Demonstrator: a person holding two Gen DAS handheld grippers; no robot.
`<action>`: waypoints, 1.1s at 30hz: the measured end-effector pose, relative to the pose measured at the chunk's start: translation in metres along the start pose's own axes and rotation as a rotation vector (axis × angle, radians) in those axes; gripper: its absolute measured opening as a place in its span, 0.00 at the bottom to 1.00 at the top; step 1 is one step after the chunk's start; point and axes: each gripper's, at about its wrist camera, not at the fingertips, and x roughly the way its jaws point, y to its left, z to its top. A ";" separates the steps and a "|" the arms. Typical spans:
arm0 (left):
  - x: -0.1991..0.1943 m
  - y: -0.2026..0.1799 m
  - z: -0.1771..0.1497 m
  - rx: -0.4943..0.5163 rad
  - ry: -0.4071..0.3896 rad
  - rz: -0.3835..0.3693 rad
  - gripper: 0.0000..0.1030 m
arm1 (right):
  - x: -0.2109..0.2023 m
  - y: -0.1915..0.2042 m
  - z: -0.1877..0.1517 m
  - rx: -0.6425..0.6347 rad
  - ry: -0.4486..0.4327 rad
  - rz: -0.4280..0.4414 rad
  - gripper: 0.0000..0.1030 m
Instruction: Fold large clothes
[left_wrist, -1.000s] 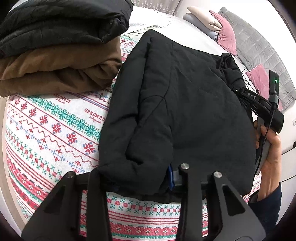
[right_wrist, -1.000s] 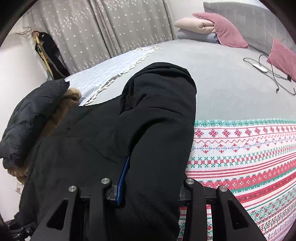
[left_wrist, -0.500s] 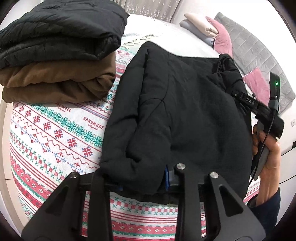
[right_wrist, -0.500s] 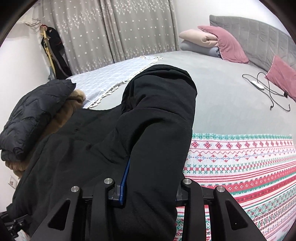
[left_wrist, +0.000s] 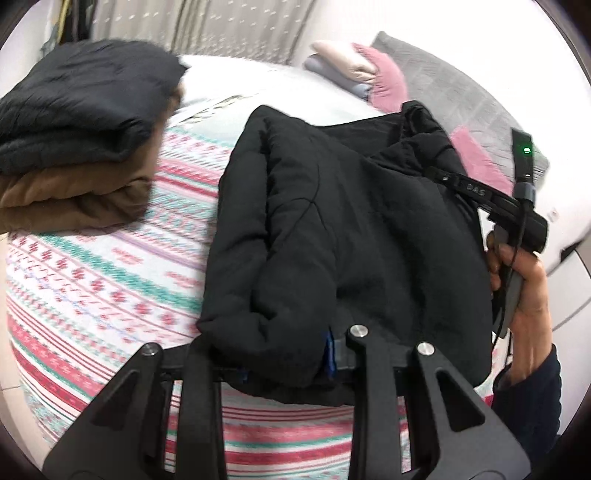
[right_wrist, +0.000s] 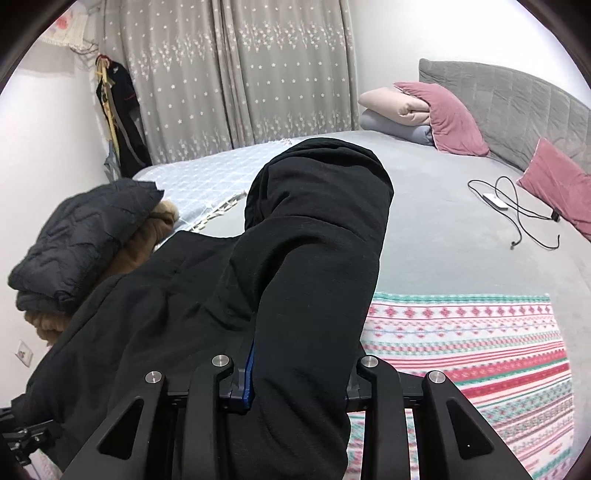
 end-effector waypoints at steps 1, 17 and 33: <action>-0.001 -0.015 -0.002 0.012 -0.006 -0.015 0.30 | -0.008 -0.010 0.001 0.004 -0.001 -0.002 0.30; 0.073 -0.251 -0.065 0.152 0.084 -0.264 0.30 | -0.110 -0.293 -0.030 0.146 0.075 -0.113 0.30; 0.123 -0.257 -0.130 0.132 0.242 -0.378 0.39 | -0.041 -0.427 -0.099 0.294 0.258 -0.119 0.44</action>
